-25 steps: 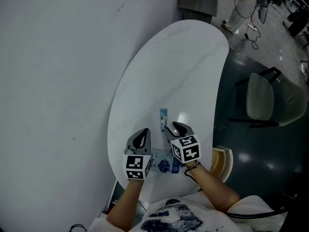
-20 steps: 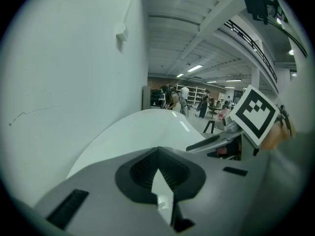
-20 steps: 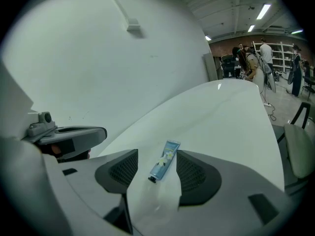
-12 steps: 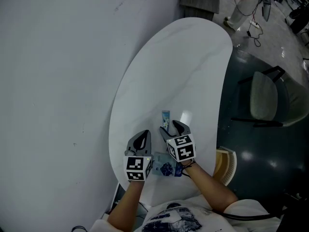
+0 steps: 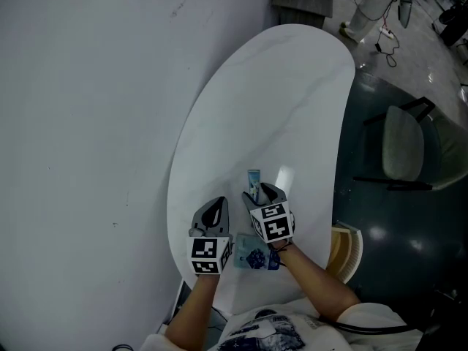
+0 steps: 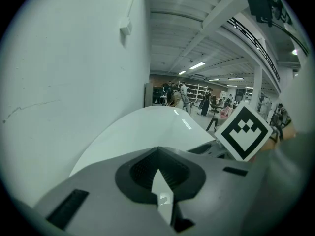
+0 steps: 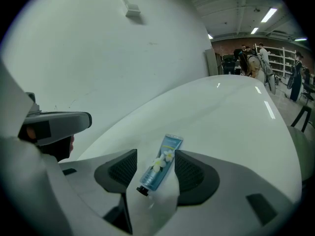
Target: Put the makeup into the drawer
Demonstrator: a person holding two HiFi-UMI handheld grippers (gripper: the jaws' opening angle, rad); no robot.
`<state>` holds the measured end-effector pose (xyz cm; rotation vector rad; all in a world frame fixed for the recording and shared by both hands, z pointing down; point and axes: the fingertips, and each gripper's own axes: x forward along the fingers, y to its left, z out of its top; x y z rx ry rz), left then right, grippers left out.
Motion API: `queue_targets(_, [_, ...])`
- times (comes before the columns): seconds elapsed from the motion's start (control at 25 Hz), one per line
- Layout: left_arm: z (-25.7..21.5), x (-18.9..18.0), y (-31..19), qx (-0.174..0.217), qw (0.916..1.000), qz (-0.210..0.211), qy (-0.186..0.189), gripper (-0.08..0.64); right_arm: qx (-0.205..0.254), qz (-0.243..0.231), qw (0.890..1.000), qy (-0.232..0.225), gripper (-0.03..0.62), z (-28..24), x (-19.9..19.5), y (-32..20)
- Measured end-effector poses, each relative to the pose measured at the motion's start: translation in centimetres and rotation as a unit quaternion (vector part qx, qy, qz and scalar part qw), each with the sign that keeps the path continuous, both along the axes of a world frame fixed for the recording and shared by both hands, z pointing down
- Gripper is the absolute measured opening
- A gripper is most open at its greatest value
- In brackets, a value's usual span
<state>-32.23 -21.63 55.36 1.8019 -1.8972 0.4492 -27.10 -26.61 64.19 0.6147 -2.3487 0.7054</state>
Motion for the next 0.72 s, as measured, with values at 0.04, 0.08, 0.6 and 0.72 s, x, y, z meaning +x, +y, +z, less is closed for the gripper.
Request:
queue_targets(0.04, [0.0, 0.0, 0.0, 0.000, 1.0000, 0.000, 0.000, 0.034, -0.001, 0.001, 1.000, 0.001, 0.249, 0.1, -0.1, 0.0])
queue_targets(0.08, [0.0, 0.0, -0.1, -0.001, 1.0000, 0.001, 0.000, 0.034, -0.001, 0.001, 1.000, 0.002, 0.249, 0.2, -0.2, 0.0])
queue_targets(0.6, [0.2, 0.0, -0.3, -0.003, 1.0000, 0.000, 0.002, 0.034, 0.016, -0.002, 0.999, 0.030, 0.229, 1.5, -0.3, 0.1])
queue_targets(0.72, [0.1, 0.0, -0.1, -0.003, 1.0000, -0.003, 0.000, 0.034, 0.026, -0.005, 0.999, 0.036, 0.215, 1.3, -0.1, 0.2])
